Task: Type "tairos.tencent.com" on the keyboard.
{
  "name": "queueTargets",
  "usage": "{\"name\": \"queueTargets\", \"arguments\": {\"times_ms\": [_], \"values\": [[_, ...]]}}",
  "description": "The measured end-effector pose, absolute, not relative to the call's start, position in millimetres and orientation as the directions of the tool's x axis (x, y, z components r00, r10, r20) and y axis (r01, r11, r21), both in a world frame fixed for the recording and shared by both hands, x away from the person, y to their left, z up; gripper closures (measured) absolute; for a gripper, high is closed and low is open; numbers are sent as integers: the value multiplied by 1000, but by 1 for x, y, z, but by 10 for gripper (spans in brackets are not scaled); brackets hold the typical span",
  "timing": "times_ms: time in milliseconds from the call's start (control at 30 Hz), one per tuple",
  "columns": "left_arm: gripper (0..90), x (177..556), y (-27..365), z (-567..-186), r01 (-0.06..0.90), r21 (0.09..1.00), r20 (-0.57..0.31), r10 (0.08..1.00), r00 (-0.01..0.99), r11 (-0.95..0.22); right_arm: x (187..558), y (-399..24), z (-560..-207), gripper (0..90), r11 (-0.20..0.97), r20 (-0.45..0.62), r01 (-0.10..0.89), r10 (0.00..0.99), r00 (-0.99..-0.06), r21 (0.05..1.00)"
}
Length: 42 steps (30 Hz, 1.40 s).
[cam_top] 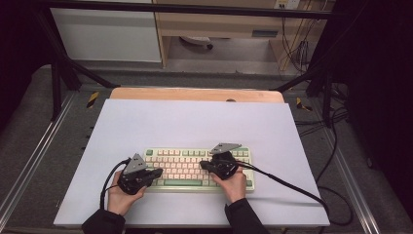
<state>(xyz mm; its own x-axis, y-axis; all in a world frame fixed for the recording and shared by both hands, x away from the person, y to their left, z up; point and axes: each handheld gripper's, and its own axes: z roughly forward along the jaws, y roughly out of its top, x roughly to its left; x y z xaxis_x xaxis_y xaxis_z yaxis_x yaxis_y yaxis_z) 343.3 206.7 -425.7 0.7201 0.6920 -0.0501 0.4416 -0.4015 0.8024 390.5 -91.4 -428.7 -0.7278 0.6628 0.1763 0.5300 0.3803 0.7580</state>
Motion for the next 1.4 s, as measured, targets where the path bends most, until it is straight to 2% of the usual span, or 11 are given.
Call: {"name": "queueTargets", "arguments": {"times_ms": [600,1400], "values": [[895,343,207,-425,438,805,-49,691,721,-401,393,-91,-432,900,391,162,521,661,-733,759],[895,345,208,-424,448,806,-62,698,714,-387,370,-95,-416,900,407,170,490,610,-774,771]]}}
